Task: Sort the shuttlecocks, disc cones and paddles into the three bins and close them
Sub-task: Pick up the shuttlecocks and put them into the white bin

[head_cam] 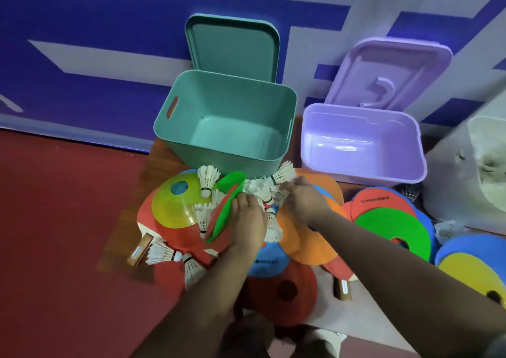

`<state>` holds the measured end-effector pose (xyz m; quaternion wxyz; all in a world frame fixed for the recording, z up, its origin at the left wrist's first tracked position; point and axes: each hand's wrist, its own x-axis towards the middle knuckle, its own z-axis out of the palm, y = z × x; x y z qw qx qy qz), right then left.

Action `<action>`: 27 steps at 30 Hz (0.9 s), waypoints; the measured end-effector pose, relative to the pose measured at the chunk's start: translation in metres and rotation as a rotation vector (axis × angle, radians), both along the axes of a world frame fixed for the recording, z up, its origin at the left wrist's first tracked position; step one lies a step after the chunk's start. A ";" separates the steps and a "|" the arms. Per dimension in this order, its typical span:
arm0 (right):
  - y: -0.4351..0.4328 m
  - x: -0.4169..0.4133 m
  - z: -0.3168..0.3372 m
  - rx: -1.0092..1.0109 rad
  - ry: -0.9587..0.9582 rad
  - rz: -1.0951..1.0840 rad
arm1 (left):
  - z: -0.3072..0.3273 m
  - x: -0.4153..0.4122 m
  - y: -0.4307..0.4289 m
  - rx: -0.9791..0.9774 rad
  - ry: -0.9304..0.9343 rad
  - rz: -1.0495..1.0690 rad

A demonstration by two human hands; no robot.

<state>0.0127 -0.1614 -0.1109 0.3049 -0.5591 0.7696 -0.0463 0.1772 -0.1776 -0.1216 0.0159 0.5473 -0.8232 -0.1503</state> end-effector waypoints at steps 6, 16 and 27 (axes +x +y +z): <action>-0.008 0.002 -0.010 -0.059 0.158 -0.071 | 0.002 0.000 -0.003 0.031 -0.112 -0.032; -0.002 -0.002 -0.001 -0.286 0.216 -0.157 | 0.026 0.005 -0.005 0.024 0.006 -0.014; 0.050 -0.036 0.058 -0.502 -0.282 -0.615 | 0.057 -0.025 -0.012 0.068 0.354 0.057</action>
